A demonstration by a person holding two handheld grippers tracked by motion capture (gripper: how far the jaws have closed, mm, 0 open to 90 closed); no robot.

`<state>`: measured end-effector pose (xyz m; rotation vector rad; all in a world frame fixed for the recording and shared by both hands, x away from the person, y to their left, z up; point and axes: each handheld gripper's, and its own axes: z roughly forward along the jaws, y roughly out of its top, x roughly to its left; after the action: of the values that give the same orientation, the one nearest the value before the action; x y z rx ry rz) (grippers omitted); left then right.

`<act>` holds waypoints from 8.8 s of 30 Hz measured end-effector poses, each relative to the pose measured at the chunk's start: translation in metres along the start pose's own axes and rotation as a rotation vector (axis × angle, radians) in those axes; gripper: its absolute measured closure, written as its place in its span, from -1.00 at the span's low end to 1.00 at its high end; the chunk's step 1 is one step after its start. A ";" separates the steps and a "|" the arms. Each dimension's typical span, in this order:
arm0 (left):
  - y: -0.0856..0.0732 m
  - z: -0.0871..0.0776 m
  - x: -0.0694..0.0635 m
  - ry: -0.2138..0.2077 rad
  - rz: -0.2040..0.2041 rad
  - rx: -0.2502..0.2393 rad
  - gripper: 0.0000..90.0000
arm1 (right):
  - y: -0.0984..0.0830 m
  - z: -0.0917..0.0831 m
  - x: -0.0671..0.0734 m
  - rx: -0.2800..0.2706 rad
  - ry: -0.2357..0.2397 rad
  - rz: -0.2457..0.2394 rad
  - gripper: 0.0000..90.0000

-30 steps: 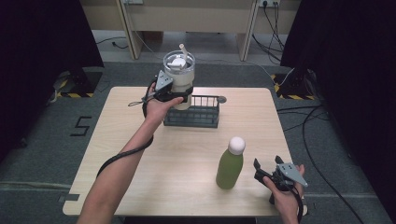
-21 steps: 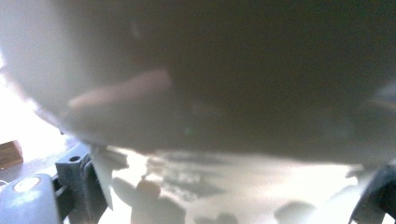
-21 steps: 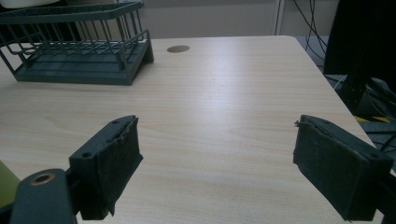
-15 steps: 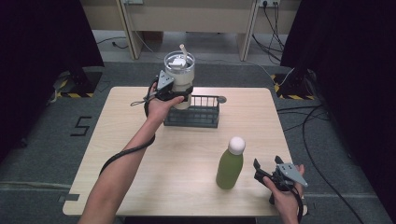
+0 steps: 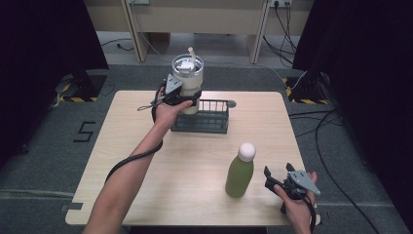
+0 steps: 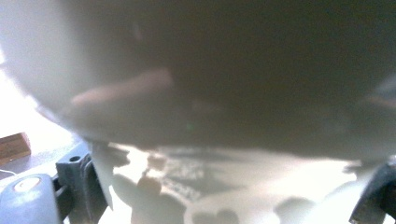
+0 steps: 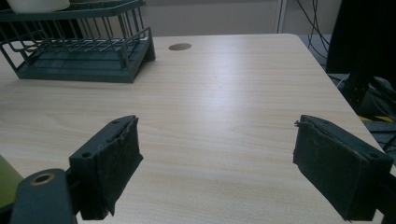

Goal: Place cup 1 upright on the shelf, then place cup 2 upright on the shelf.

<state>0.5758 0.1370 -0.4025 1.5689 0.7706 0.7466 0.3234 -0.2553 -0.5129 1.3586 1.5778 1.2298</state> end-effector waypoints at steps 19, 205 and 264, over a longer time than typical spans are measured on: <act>-0.007 -0.004 0.008 0.016 -0.001 0.012 -0.79 | -0.001 0.001 0.002 0.005 0.006 -0.003 -0.67; -0.055 -0.136 0.013 0.028 0.032 -0.029 -1.00 | 0.042 -0.048 0.088 -0.160 0.322 -0.121 -0.83; -0.086 -0.175 0.007 0.052 -0.027 -0.049 -0.88 | 0.065 -0.016 0.104 -0.146 0.362 -0.162 -0.52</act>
<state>0.4309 0.2516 -0.4669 1.4971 0.8039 0.7835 0.3080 -0.1574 -0.4398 0.9332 1.7618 1.5177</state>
